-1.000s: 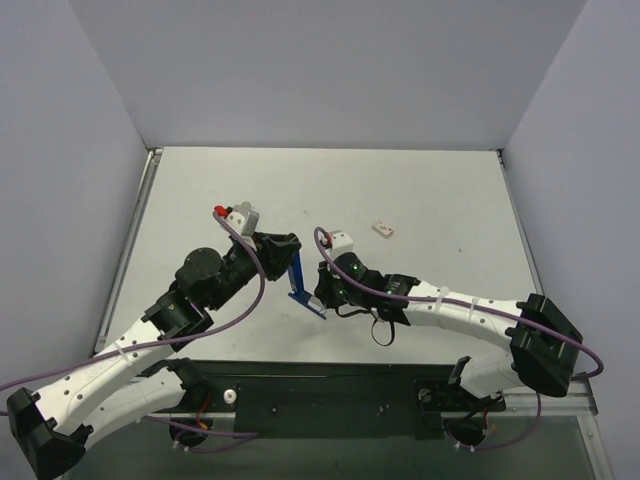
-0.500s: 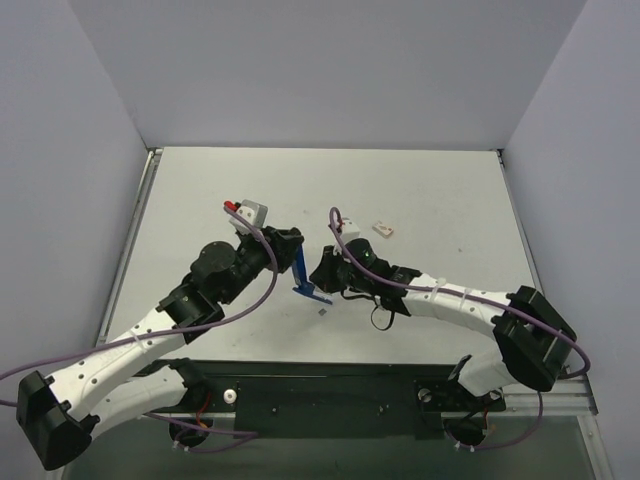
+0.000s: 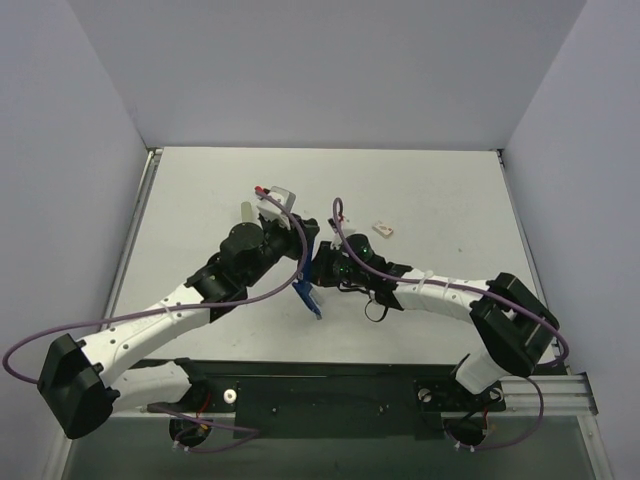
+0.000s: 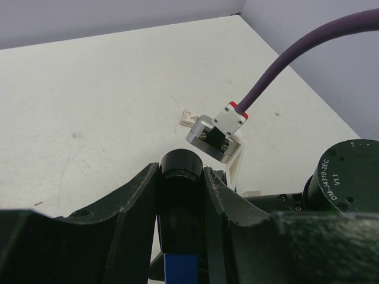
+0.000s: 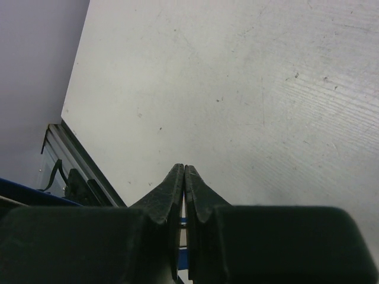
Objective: Unload the staples from the stapler
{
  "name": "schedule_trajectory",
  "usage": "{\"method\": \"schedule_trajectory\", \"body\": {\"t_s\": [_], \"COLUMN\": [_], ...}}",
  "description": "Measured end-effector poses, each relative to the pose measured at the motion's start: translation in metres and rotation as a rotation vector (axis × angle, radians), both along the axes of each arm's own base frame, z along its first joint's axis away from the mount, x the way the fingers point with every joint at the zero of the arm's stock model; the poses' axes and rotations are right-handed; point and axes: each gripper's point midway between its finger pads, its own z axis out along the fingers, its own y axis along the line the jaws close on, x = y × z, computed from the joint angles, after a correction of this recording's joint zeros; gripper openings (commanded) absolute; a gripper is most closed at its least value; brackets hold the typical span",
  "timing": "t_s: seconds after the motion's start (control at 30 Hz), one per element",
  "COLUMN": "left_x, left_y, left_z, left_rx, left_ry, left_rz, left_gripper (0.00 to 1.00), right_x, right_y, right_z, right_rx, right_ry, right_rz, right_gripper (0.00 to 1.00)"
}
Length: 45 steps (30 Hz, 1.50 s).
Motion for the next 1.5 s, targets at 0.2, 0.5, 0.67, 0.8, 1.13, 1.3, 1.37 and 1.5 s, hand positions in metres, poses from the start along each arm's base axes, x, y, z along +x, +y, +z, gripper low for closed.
{"method": "schedule_trajectory", "body": {"t_s": [0.2, 0.5, 0.67, 0.8, 1.13, 1.3, 1.37, 1.5], "left_x": [0.009, 0.022, 0.030, 0.035, 0.034, 0.021, 0.014, 0.001], "left_y": [-0.008, -0.019, -0.028, -0.033, -0.032, -0.022, -0.016, -0.004], "left_z": [0.021, 0.057, 0.059, 0.053, 0.056, 0.082, 0.095, 0.115], "left_rx": [-0.010, -0.056, -0.057, -0.046, -0.058, -0.118, -0.146, -0.195], "left_ry": [-0.050, -0.136, -0.146, -0.136, -0.134, -0.158, -0.172, -0.197], "left_rz": [-0.004, -0.003, -0.003, -0.005, -0.005, -0.010, -0.011, -0.015], "left_gripper": [0.00, 0.00, 0.00, 0.00, 0.00, 0.00, 0.00, 0.00], "right_x": [0.009, 0.001, -0.001, -0.003, -0.005, 0.001, 0.003, 0.008], "right_y": [-0.001, -0.001, 0.004, 0.005, 0.001, -0.005, -0.011, -0.023], "right_z": [0.004, -0.008, -0.001, 0.001, -0.006, -0.006, -0.005, 0.008], "right_rx": [0.047, 0.054, 0.089, 0.098, 0.085, 0.077, 0.067, 0.052], "right_ry": [0.010, 0.070, 0.067, 0.065, 0.077, 0.075, 0.067, 0.022], "right_rz": [-0.025, -0.005, 0.017, 0.028, 0.024, 0.002, -0.014, -0.046], "right_gripper": [0.00, 0.00, 0.00, 0.00, 0.00, 0.00, 0.00, 0.00]}}
